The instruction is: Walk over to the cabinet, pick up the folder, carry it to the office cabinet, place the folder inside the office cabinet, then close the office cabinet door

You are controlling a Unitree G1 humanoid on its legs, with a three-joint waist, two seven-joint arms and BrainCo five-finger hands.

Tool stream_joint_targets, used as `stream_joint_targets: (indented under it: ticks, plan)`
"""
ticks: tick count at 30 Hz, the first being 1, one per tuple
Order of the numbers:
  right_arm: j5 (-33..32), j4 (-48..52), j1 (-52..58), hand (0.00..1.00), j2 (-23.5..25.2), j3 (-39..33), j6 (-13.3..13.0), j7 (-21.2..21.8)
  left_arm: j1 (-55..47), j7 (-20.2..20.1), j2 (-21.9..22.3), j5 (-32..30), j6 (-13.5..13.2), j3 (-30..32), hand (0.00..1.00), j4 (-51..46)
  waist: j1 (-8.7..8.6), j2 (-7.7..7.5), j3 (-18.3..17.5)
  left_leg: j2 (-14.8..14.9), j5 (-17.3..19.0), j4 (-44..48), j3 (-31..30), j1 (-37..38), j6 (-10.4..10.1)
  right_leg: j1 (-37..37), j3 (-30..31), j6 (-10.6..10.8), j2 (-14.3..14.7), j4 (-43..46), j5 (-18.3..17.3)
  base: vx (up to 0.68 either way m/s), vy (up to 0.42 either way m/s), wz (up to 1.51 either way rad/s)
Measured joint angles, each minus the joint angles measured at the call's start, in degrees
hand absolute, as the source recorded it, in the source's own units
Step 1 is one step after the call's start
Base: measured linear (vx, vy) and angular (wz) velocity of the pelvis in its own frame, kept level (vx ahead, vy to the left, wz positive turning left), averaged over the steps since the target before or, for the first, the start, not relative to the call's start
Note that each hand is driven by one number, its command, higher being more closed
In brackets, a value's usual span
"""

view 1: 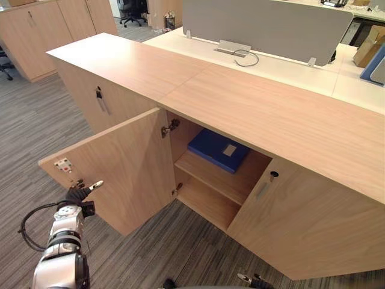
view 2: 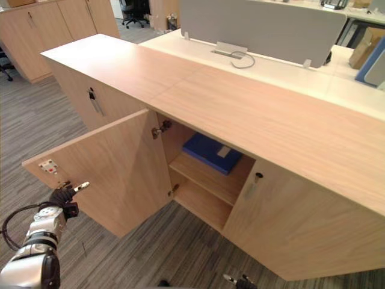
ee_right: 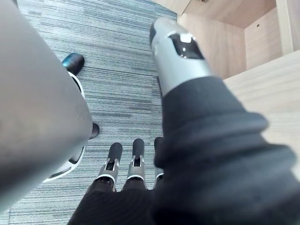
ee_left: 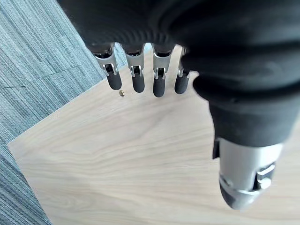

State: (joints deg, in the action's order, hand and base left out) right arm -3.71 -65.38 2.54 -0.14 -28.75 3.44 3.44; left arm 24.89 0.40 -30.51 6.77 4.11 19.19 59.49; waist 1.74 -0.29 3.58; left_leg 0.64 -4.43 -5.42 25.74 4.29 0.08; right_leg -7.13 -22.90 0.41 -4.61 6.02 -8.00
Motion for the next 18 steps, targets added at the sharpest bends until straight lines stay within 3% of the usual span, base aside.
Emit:
stream_joint_targets:
  ticks: [5,18]
  plan:
    - [-1.2,0.0,1.5,0.0,-0.8,-1.8,-0.3,0.6,2.6,0.0,-3.7,4.4,0.3,0.0,0.0,3.1,0.23,-0.26,0.4,0.3,0.1,0.0,0.9,0.0,0.0,0.4,1.1,-0.1,0.0,0.4,0.1,-0.03,0.01,-0.12]
    - [-1.8,0.0,1.9,0.0,-0.6,-3.6,-0.3,1.0,2.5,-1.7,-2.6,4.4,0.0,0.1,0.0,3.3,1.11,-0.36,0.4,0.4,0.1,0.0,1.1,-0.2,0.0,0.8,1.4,-0.2,0.2,0.9,0.2,-0.01,0.003,-0.01]
